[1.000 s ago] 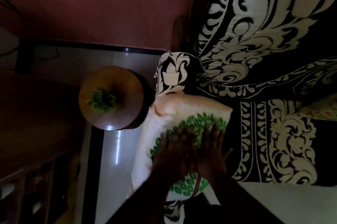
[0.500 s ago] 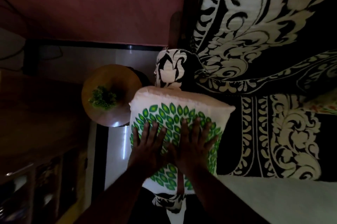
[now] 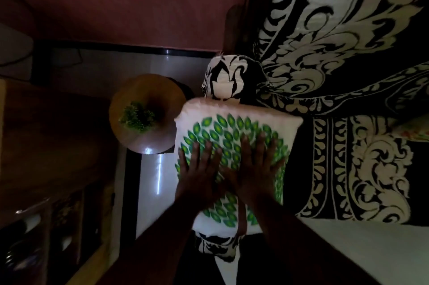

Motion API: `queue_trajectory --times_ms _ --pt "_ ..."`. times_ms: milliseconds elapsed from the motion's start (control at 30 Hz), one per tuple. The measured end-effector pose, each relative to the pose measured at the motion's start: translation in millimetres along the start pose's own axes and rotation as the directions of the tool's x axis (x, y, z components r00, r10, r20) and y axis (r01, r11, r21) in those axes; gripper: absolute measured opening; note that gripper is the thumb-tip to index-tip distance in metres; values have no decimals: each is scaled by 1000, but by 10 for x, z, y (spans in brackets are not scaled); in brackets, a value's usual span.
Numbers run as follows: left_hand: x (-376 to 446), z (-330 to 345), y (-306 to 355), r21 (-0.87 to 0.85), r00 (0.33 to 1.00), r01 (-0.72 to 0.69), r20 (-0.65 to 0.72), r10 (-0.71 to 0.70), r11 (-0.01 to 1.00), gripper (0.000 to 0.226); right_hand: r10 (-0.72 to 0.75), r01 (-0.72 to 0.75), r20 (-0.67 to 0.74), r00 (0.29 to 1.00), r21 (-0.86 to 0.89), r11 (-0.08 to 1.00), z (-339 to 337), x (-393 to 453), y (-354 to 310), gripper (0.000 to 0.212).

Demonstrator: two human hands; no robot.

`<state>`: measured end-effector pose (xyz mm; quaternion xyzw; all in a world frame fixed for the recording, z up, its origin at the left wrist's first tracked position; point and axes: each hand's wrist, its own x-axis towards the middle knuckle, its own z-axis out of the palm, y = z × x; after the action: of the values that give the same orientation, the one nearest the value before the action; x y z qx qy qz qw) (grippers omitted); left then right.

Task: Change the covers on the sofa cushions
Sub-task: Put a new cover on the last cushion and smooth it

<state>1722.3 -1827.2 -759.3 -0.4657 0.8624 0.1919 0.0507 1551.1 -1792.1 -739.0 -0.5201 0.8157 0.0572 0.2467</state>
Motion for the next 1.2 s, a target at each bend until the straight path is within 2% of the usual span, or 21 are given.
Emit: queue_trajectory --times_ms 100,200,300,400,500,567,700,800,900,1033,1100,1200 --pt "-97 23 61 17 998 -60 -1 60 998 84 41 -43 42 998 46 998 96 -137 108 104" --pt "574 -82 -125 -12 995 6 -103 -7 1000 84 -16 19 -38 999 73 997 -96 604 -53 102" --pt "1099 -228 -218 -14 986 98 -137 -99 995 90 -57 61 -71 996 57 997 -315 1181 -158 98" --pt "855 -170 -203 -52 988 89 -120 -94 995 91 -46 48 -89 995 27 998 -235 929 -154 98" --pt "90 -29 -28 26 1000 17 13 -18 1000 90 -5 6 -53 999 1 1000 18 97 -55 100" --pt "-102 42 -3 43 999 -23 41 21 999 86 25 -25 -3 1000 14 1000 129 -124 21 103" --pt "670 -17 -185 -1 994 10 -106 -10 1000 94 -18 24 -107 994 60 998 -27 699 -69 101" --pt "1193 -182 -277 -30 983 82 -159 -86 996 92 -60 65 -103 993 42 997 -265 1257 -164 98" --pt "858 -98 -213 -82 984 86 -151 -98 993 91 -45 46 -121 992 11 999 -193 926 -164 96" --pt "19 125 -116 18 994 -39 -98 40 999 97 7 -8 -16 1000 -26 1000 91 60 -68 98" --pt "219 97 -176 9 993 -53 -110 53 999 97 6 -5 -24 1000 11 1000 43 259 -73 99" --pt "880 -29 -325 -50 992 15 -126 -21 999 94 -39 40 -102 994 12 999 -166 937 -208 100"
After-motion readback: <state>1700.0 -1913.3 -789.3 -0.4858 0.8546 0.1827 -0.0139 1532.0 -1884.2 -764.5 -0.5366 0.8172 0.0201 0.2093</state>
